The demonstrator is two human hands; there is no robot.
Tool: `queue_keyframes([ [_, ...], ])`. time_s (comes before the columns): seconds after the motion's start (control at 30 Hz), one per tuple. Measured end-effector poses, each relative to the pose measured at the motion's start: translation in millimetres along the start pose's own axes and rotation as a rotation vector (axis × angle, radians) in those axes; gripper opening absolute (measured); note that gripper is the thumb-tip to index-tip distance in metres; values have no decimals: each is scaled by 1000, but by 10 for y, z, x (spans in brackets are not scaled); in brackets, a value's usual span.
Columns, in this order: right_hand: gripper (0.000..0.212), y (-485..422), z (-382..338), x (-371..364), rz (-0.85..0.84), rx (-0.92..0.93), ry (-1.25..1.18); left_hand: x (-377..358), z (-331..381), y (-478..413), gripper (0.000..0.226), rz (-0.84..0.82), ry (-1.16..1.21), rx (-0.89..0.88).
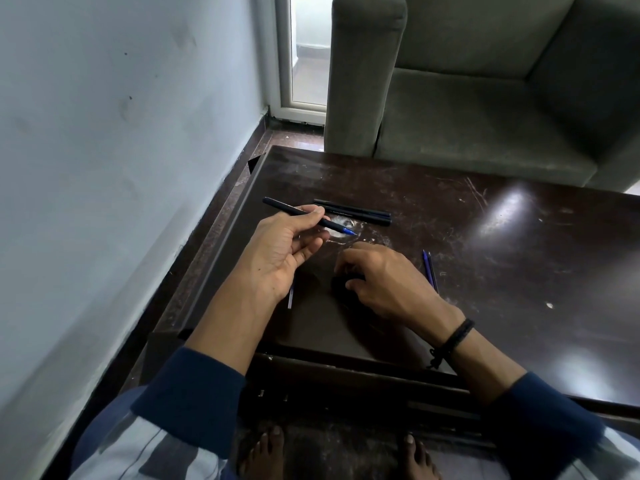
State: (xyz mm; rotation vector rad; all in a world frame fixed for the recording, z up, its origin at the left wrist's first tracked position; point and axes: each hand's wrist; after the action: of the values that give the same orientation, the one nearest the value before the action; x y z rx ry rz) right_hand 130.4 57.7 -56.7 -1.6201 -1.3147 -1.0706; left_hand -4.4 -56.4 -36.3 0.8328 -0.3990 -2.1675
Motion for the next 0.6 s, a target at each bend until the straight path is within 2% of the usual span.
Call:
queue_keyframes([
  [0.6, 28, -15, -3, 4, -21, 5, -1, 6, 16, 29, 6, -13, 21, 5],
])
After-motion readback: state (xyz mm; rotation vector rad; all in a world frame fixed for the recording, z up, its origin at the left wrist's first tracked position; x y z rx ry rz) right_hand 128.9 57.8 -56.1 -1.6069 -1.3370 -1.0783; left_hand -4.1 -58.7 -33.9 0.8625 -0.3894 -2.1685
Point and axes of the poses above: each hand's wrist, its own y-axis away from the middle knuckle, its own x-axis out of the back of the hand, z = x × y, and after that the axes turned 11 degrees about x, right-handed
